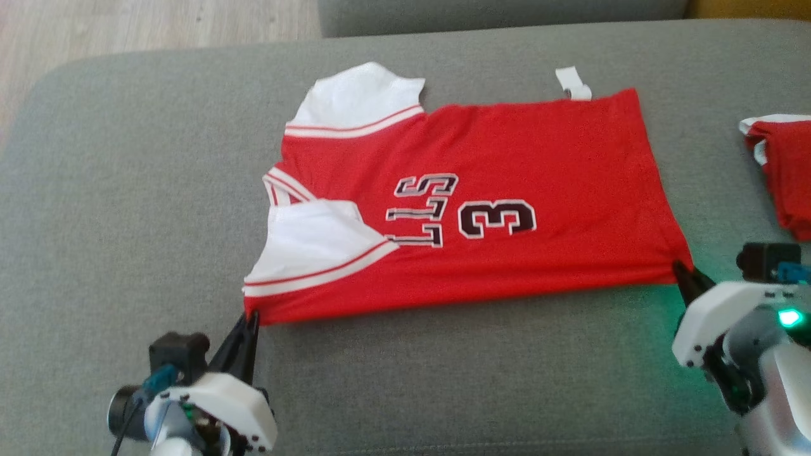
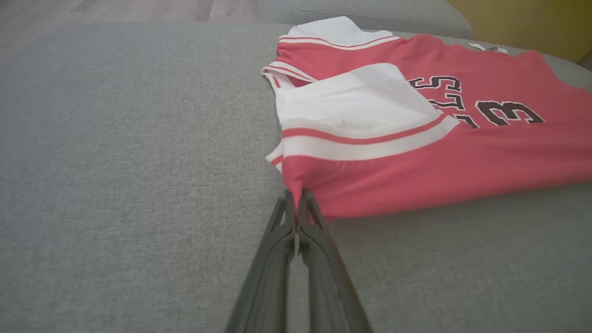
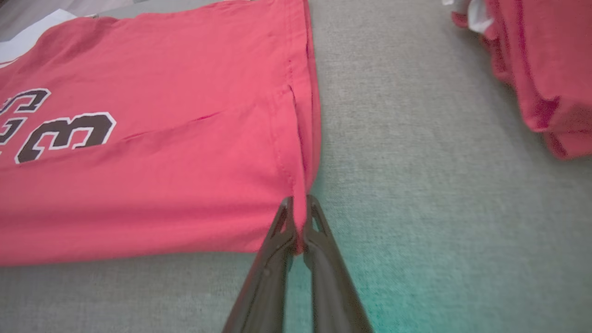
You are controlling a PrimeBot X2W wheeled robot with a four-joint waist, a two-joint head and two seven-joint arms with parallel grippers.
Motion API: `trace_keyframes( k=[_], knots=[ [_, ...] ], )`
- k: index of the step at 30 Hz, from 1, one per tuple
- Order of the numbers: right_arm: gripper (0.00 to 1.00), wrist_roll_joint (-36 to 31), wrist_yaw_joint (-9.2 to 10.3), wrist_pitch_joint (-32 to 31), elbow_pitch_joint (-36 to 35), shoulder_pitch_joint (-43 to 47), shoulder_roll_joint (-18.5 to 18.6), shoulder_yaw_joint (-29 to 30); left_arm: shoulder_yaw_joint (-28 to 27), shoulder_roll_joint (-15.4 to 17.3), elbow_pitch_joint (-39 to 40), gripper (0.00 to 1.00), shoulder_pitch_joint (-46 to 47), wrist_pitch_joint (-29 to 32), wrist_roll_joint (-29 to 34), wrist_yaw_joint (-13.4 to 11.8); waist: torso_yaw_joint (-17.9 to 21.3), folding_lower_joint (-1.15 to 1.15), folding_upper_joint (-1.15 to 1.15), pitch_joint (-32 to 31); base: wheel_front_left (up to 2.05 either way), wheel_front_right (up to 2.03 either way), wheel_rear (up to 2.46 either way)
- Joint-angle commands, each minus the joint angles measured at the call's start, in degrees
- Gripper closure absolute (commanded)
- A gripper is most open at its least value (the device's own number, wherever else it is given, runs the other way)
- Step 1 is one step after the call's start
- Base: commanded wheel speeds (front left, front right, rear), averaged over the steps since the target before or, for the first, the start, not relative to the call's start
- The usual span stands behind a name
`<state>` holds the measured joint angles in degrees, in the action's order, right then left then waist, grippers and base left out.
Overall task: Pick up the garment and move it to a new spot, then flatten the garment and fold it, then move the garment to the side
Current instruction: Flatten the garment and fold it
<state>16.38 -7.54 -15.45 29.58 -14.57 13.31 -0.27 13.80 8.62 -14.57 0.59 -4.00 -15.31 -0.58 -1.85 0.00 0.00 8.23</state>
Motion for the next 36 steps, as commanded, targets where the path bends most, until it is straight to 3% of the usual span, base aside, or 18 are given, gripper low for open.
trace_keyframes(
  k=[1,15,24,25,26,27,36],
  knots=[
    [1.00,0.61,0.05,-0.47,-3.14,0.64,1.89,-0.62,-2.53,1.47,2.67,1.00,0.61,0.30,-0.71,-0.65,0.55,0.00,0.00,-0.96,0.00,0.00,0.00],
    [1.00,3.46,0.05,-6.50,-16.67,14.80,4.28,3.22,0.36,1.97,15.50,1.00,-14.49,6.47,-1.24,-3.07,1.47,0.00,0.00,-2.63,0.00,0.00,0.00],
    [1.00,2.68,0.05,-9.43,-20.18,18.30,5.31,5.16,1.83,1.83,18.62,1.00,-17.07,8.55,-1.22,-3.97,0.76,0.00,0.00,-2.47,0.00,0.00,0.00],
    [0.55,2.53,0.05,-9.81,-20.35,18.41,5.14,5.48,1.89,1.80,18.53,0.90,-16.96,8.46,-1.22,-4.00,0.75,0.00,0.00,-2.37,0.00,0.00,0.00],
    [0.00,2.33,0.05,-10.03,-20.67,18.46,4.95,5.80,2.01,1.79,18.36,0.58,-16.86,8.57,-1.26,-3.96,0.76,0.00,0.00,-2.25,0.00,0.00,0.00],
    [0.00,2.25,0.05,-9.91,-21.16,18.38,4.74,6.23,2.10,1.73,18.21,0.00,-16.75,8.75,-1.37,-3.95,0.79,0.00,0.00,-2.12,0.00,0.00,0.00],
    [0.00,2.60,0.05,-2.41,-28.49,14.95,2.80,5.55,-1.24,3.85,21.89,0.00,-8.02,9.31,-0.98,-4.64,2.31,0.00,0.00,0.16,0.00,0.00,0.00]
  ],
)
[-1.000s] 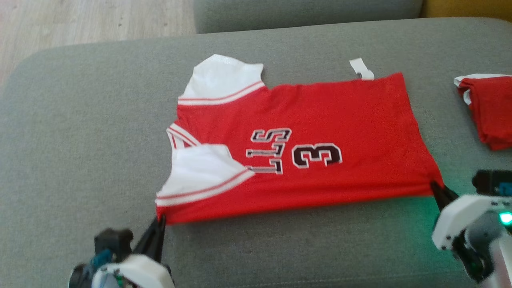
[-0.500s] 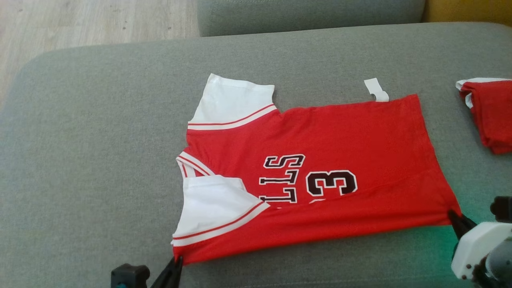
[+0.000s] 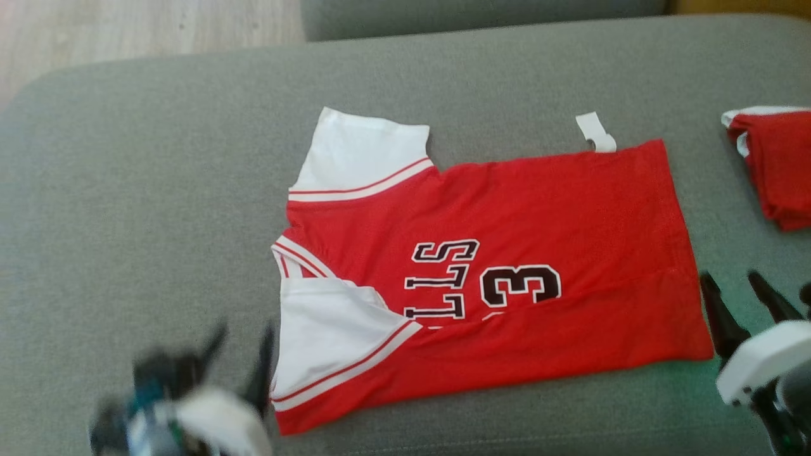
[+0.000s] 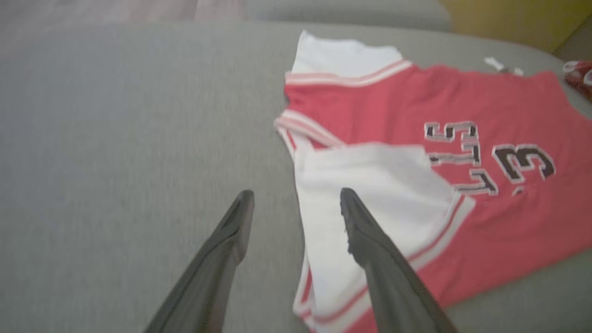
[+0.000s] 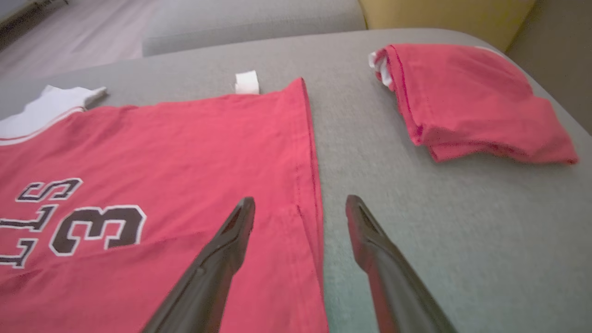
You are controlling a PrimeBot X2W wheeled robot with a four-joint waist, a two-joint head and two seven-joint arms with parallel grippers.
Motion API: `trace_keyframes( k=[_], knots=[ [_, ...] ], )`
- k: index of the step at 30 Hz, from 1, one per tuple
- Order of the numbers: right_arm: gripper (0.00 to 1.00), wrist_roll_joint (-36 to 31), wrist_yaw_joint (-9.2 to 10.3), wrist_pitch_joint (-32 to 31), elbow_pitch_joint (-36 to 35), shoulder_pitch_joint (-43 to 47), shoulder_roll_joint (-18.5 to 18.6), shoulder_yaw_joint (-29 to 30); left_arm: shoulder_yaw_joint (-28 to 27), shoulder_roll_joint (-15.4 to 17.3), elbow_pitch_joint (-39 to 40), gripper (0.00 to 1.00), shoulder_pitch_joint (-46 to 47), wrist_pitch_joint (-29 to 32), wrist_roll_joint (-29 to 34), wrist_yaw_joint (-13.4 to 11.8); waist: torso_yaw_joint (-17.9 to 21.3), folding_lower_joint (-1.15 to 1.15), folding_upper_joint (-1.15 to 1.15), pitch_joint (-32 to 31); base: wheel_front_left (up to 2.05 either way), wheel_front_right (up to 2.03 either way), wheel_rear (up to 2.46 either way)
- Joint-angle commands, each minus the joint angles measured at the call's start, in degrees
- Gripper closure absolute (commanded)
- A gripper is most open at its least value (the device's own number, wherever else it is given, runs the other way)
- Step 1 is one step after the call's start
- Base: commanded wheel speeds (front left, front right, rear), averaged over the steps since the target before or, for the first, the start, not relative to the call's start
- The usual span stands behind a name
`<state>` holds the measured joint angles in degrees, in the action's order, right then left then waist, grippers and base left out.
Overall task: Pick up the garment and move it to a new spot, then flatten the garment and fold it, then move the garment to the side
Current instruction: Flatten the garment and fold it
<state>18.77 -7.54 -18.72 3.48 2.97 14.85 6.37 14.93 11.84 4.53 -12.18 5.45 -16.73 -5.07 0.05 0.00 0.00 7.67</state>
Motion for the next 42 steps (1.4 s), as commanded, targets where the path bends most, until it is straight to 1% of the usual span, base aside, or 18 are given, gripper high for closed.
trace_keyframes(
  k=[1,4,6,8,9,11,12,13,18,21,25,29,33,36,42],
  knots=[
    [0.00,0.41,0.05,1.81,-2.67,-3.18,1.34,-1.73,-2.60,1.27,3.50,0.00,7.45,0.32,0.80,0.26,0.60,0.00,0.00,1.34,0.00,0.00,0.00],
    [0.00,0.42,0.05,4.63,-2.67,-5.38,1.47,-3.30,-2.48,3.48,5.11,0.00,17.53,3.33,2.18,2.30,1.32,0.00,0.00,3.68,0.00,0.00,0.00],
    [0.00,0.65,0.05,5.95,-2.34,-7.08,1.37,-4.35,-2.33,5.15,4.24,0.00,25.57,5.94,2.71,4.43,2.00,0.00,0.00,5.62,0.00,0.00,0.00],
    [0.00,0.90,0.05,6.89,-2.06,-8.90,1.43,-5.42,-2.19,6.14,1.82,0.00,33.82,8.46,2.14,6.90,2.90,0.00,0.00,7.88,0.00,0.00,0.00],
    [0.00,0.90,0.05,6.89,-2.06,-8.90,1.43,-5.42,-2.19,6.14,1.82,0.00,33.82,8.46,2.14,6.90,2.90,0.00,0.00,7.88,0.00,0.00,0.00],
    [0.00,1.20,0.05,7.67,-1.83,-10.58,1.67,-6.22,-1.37,6.78,-1.88,0.00,41.84,10.78,0.63,9.60,3.73,0.00,0.00,10.18,0.00,0.00,0.00],
    [0.00,1.49,0.05,8.25,-1.65,-11.95,1.98,-6.62,0.38,7.35,-6.57,0.00,48.97,13.60,-1.41,11.34,4.39,0.00,0.00,12.46,0.00,0.00,0.00],
    [0.00,1.66,0.05,8.55,-1.63,-12.61,2.12,-6.82,1.32,7.83,-8.90,0.00,52.36,14.73,-2.19,11.81,4.83,0.00,0.00,13.63,0.00,0.00,0.00],
    [0.00,2.14,0.05,10.00,-1.02,-15.35,2.56,-7.39,6.44,10.35,-20.94,0.00,64.50,19.94,-5.41,12.49,7.20,0.00,0.00,17.98,0.00,0.00,0.00],
    [0.00,2.39,0.05,10.76,-0.66,-16.26,2.54,-7.59,9.82,12.31,-26.51,0.00,68.87,22.02,-7.45,12.53,8.46,0.00,0.00,19.60,0.00,0.00,0.00],
    [0.00,2.63,0.05,11.54,-0.16,-16.85,2.46,-7.56,12.26,14.69,-32.38,0.00,72.35,23.45,-10.54,12.54,9.95,0.00,0.00,21.09,0.00,0.00,0.00],
    [0.00,2.90,0.05,12.34,0.46,-17.23,2.42,-7.67,14.22,16.69,-36.28,0.00,74.22,22.83,-11.92,12.55,10.92,0.00,0.00,22.06,0.00,0.00,0.00],
    [0.00,3.08,0.05,12.96,0.93,-17.44,2.33,-7.80,15.95,17.83,-39.38,0.00,75.22,22.21,-12.68,12.55,11.44,0.00,0.00,22.57,0.00,0.00,0.00],
    [0.00,3.17,0.05,13.21,1.12,-17.62,2.32,-7.84,16.99,18.17,-40.97,0.00,75.86,21.23,-13.07,12.55,11.65,0.00,0.00,22.91,0.00,0.00,0.00],
    [0.00,3.23,0.05,13.43,1.38,-17.95,2.39,-7.74,18.70,17.73,-43.79,0.00,76.99,20.42,-14.62,12.55,11.98,0.00,0.00,23.56,0.00,0.00,0.00]
  ],
)
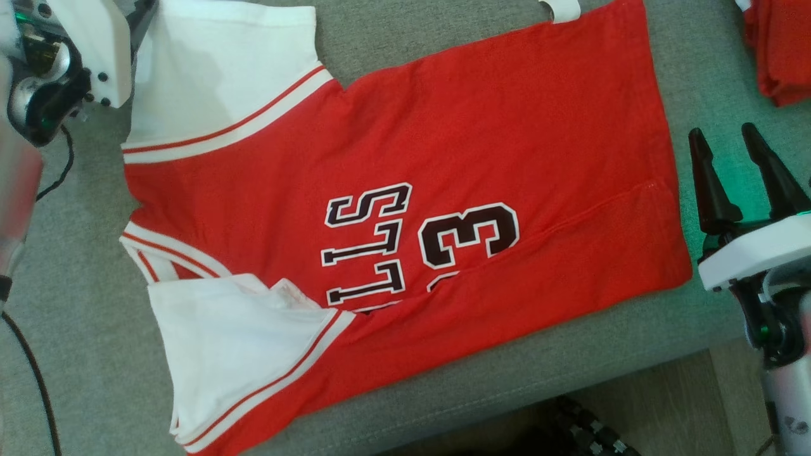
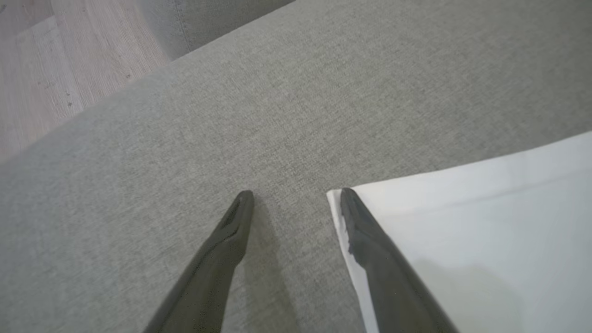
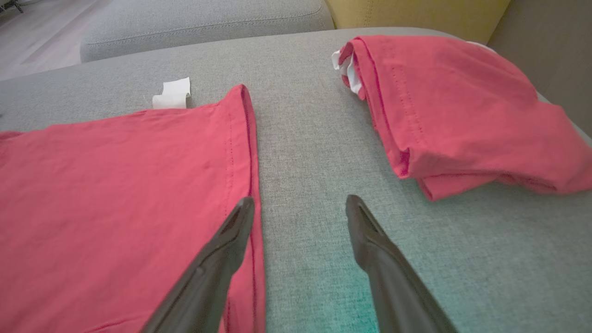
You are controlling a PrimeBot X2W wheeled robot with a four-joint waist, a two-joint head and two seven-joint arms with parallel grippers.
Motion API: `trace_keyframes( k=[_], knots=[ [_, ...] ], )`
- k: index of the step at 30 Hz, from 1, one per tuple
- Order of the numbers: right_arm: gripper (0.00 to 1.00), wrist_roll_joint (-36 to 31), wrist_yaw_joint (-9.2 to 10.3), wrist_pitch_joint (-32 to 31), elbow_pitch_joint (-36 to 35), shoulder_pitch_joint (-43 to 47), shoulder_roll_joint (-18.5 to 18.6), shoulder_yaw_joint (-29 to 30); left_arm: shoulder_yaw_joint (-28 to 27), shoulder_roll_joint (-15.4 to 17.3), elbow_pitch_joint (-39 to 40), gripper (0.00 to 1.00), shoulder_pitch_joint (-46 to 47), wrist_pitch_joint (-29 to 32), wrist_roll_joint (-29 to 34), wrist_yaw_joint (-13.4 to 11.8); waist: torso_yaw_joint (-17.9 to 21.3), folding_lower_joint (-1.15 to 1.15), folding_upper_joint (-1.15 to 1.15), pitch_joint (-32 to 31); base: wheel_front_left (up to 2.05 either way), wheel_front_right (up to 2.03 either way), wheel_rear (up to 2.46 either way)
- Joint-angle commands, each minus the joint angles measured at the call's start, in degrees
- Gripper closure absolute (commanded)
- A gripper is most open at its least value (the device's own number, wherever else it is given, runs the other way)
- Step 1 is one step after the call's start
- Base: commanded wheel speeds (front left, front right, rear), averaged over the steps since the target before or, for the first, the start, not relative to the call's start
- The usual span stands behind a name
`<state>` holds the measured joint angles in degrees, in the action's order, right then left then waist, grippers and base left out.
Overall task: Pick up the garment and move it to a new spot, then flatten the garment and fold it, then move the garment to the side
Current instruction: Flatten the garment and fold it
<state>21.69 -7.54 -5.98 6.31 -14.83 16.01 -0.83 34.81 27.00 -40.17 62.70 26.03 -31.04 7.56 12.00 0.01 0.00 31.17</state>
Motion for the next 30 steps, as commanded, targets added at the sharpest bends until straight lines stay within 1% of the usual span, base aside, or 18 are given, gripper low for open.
trace_keyframes(
  k=[1,5,7,9,10,11,12,13,15,19,22,26,30],
  knots=[
    [0.00,0.30,0.05,0.72,-1.38,-0.17,1.28,-0.46,-0.64,2.45,0.74,0.00,2.21,0.05,-0.72,-0.08,0.04,-0.01,0.00,0.10,0.00,0.00,0.00],
    [0.00,0.12,0.05,0.75,-1.09,-0.17,1.45,-0.04,2.00,2.76,0.66,0.00,2.36,1.65,-2.72,-0.08,0.03,-0.01,0.00,-0.11,0.00,0.00,0.00],
    [0.00,-0.01,0.05,0.70,-1.03,-0.18,1.48,0.16,3.30,3.31,1.19,0.30,2.41,2.17,-3.80,-0.08,0.04,-0.01,0.00,-0.27,0.00,0.00,0.00],
    [0.00,-0.16,0.05,0.67,-1.00,-0.22,1.45,0.31,4.33,3.72,2.02,0.56,2.42,2.16,-5.03,-0.08,0.03,-0.01,0.00,-0.38,0.00,0.00,0.00],
    [0.00,-0.16,0.05,0.67,-1.00,-0.22,1.45,0.31,4.33,3.72,2.02,0.56,2.42,2.16,-5.03,-0.08,0.03,-0.01,0.00,-0.38,0.00,0.00,0.00],
    [0.00,-0.25,0.05,0.67,-1.01,-0.25,1.42,0.35,4.89,3.96,2.42,0.78,2.39,2.26,-5.67,-0.08,0.02,-0.01,0.00,-0.40,0.00,0.00,0.00],
    [0.00,-0.31,0.05,0.65,-1.03,-0.30,1.35,0.34,5.49,4.19,2.79,0.96,2.35,2.48,-6.33,-0.08,0.02,-0.01,0.00,-0.40,0.00,0.00,0.00],
    [0.00,-0.34,0.05,0.63,-1.05,-0.37,1.27,0.30,6.08,4.53,3.20,1.00,2.42,2.52,-6.79,-0.08,0.02,-0.01,0.00,-0.38,0.00,0.00,0.00],
    [0.00,-0.37,0.05,0.62,-1.12,-0.62,1.21,0.04,7.21,5.37,4.08,1.00,2.89,1.23,-6.73,-0.08,0.01,-0.01,0.00,-0.31,0.00,0.00,0.00],
    [0.00,-0.32,0.05,0.44,-1.04,-2.12,1.15,-1.26,8.54,6.23,4.66,1.00,3.57,-3.29,-6.23,-0.08,-0.05,-0.01,0.00,-1.00,0.00,0.00,0.00],
    [0.00,-0.20,0.05,-1.07,-0.35,-4.55,1.16,-2.93,9.84,6.63,5.22,1.00,3.31,-5.96,-6.48,-0.08,-0.28,-0.01,0.00,-2.55,0.00,0.00,0.00],
    [0.00,0.86,0.05,-6.72,2.83,-9.50,0.59,-4.77,11.70,7.08,6.71,1.00,2.68,-8.32,-7.08,-0.08,-1.34,-0.01,0.00,-4.95,0.00,0.00,0.00],
    [0.00,0.72,0.05,-11.56,8.06,-14.84,-0.15,-6.15,13.70,7.24,9.00,1.00,1.57,-9.14,-8.02,-0.08,-3.01,-0.01,0.00,-7.09,0.00,0.00,0.00]
  ],
)
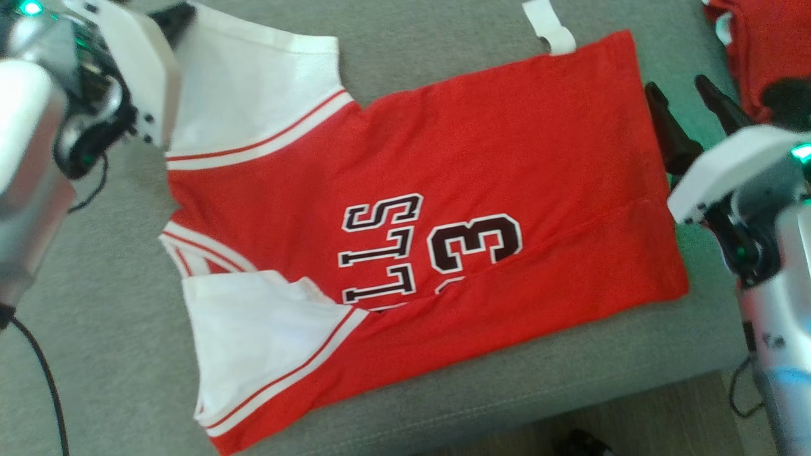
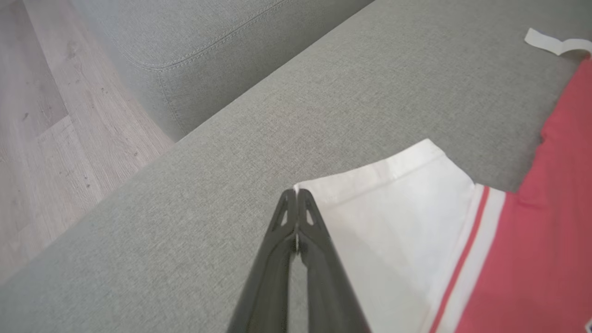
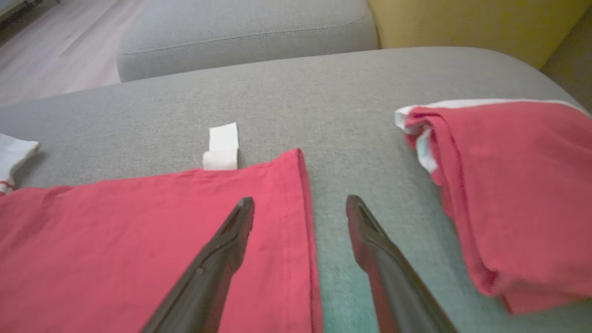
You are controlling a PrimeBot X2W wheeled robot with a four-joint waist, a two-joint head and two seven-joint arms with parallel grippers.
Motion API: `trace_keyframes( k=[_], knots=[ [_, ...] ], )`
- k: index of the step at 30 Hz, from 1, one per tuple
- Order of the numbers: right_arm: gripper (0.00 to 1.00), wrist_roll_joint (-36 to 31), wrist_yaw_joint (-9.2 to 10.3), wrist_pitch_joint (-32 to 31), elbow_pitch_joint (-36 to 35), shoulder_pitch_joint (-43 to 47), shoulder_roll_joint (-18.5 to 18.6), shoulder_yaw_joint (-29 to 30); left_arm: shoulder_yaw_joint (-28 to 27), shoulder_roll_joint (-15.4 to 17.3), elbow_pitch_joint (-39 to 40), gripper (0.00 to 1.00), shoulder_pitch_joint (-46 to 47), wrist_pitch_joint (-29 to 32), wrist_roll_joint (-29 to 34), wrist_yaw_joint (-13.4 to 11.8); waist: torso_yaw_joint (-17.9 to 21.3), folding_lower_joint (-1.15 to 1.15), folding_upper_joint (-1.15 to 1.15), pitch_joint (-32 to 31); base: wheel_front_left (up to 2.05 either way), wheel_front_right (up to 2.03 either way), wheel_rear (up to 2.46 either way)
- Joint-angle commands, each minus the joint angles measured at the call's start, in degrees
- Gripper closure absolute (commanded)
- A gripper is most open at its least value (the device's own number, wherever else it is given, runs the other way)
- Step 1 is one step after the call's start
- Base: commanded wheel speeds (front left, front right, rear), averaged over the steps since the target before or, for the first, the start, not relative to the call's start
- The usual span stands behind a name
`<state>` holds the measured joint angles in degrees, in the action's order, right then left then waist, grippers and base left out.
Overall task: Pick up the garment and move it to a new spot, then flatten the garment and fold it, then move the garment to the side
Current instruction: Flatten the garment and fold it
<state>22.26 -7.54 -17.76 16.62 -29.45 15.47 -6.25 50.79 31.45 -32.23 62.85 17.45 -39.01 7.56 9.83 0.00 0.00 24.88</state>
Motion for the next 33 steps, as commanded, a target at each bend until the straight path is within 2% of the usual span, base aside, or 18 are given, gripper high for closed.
trace_keyframes(
  k=[1,8,16,31,32,33],
  knots=[
    [0.00,0.16,0.05,-0.72,-0.86,-1.43,0.20,-0.97,-1.88,2.98,1.86,1.00,1.28,-0.53,-0.27,-0.08,-1.28,0.00,0.00,-1.04,0.00,0.00,0.00],
    [0.00,-1.52,0.05,-4.85,8.63,-9.10,0.29,-1.61,-0.47,4.59,8.70,1.00,1.09,-0.57,0.09,-0.16,-4.15,0.00,0.00,-0.73,0.00,0.00,0.00],
    [0.00,-2.72,0.05,-6.36,18.47,-15.44,0.71,-1.90,0.34,5.52,15.22,1.00,-0.09,0.47,0.33,-1.23,-5.87,0.00,0.00,-0.07,0.00,0.00,0.00],
    [0.00,0.34,0.05,-2.68,25.59,-20.79,1.18,-5.96,0.81,6.54,18.46,1.00,-1.16,0.97,-0.10,-2.30,-7.28,0.00,0.00,-0.18,0.00,0.00,0.00],
    [0.19,0.49,0.05,-2.53,25.91,-20.99,1.33,-6.14,0.81,6.57,18.49,1.00,-1.16,0.94,-0.12,-2.35,-7.35,0.00,0.00,-0.17,0.00,0.00,0.00],
    [0.46,0.62,0.05,-2.38,26.23,-21.19,1.48,-6.31,0.82,6.59,18.52,1.00,-1.17,0.92,-0.14,-2.40,-7.43,0.00,0.00,-0.16,0.00,0.00,0.00]
  ],
)
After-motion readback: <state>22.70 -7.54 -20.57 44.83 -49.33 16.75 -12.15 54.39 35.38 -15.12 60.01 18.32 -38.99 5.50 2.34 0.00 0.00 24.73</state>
